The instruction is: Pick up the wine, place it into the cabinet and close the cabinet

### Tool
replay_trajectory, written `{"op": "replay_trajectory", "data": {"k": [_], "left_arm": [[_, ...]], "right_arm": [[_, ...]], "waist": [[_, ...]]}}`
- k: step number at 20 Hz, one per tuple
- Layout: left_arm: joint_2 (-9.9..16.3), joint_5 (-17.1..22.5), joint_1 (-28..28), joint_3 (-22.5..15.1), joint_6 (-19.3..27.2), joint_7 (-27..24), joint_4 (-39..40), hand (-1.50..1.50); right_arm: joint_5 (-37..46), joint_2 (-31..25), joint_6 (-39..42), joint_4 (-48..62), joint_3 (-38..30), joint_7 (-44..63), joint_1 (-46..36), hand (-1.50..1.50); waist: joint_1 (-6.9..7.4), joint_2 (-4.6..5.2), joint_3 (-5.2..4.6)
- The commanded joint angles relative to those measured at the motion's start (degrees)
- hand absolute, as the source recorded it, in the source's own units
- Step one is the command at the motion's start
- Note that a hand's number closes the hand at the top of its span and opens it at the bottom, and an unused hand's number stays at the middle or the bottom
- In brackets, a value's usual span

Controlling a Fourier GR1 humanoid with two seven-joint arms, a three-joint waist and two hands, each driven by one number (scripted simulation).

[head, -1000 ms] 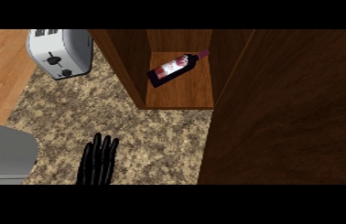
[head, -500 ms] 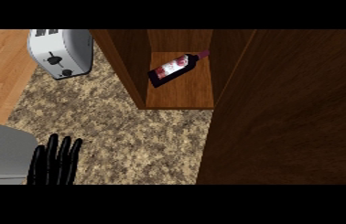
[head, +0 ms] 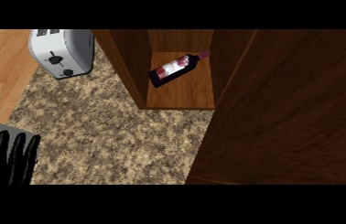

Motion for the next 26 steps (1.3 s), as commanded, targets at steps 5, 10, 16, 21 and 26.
{"op": "replay_trajectory", "data": {"k": [5,10,16,21,26], "left_arm": [[3.96,6.76,2.55,11.22,-8.74,1.50,2.99,-1.50],[4.64,6.83,5.42,13.10,-12.30,1.35,2.67,-1.50],[4.94,8.83,2.85,16.00,-11.47,5.10,2.77,-1.50],[4.33,9.90,1.51,15.98,-13.46,6.69,3.45,-1.50],[3.00,10.15,-0.02,15.57,-14.34,7.78,2.30,-1.50]], "right_arm": [[13.09,0.39,-10.10,-5.94,18.88,1.43,-2.05,1.50],[16.29,0.32,-19.74,-2.75,23.72,0.65,-8.08,1.50],[22.34,0.26,-26.73,-1.30,28.18,1.49,-14.24,1.50],[24.09,0.11,-33.30,5.12,27.66,-0.21,-22.48,1.50],[20.00,-0.04,-37.41,8.80,20.70,3.89,-33.01,1.50]], "waist": [[-0.45,-0.17,-0.06],[0.24,-0.11,-0.06],[-0.37,-0.16,-0.08],[-0.03,0.09,-0.11],[1.02,0.33,-0.11]]}}
